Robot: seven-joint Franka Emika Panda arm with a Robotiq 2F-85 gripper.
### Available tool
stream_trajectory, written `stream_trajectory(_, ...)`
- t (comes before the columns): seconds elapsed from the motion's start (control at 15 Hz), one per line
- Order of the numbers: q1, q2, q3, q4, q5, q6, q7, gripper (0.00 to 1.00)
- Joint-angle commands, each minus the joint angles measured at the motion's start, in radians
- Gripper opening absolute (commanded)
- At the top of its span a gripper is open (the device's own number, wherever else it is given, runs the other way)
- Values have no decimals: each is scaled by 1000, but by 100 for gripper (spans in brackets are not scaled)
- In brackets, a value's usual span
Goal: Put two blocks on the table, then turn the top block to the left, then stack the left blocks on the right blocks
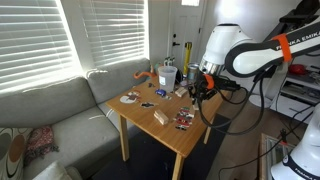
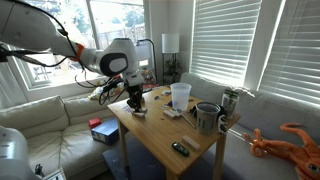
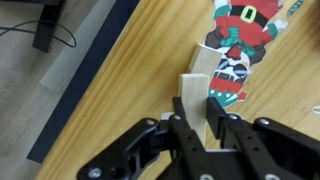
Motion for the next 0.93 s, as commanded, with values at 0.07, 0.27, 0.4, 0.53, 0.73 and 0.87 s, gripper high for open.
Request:
stream_trajectory(0.07,18,-60,5,-35,-29,17,-206,7)
stream_trajectory(0.27,39,-67,-1,-42,-5,28,-368,7)
stream_trajectory(0.4,47,-62,-2,-38,1,28,-476,7)
stream_trajectory(0.53,54,-54,-3,-29,2,16,-587,7)
stream_trajectory(0.73,68,-48,-11,-24,27,12,-766,7)
stream_trajectory(0.87,81,-45,-27,-25,47,7,-891,7)
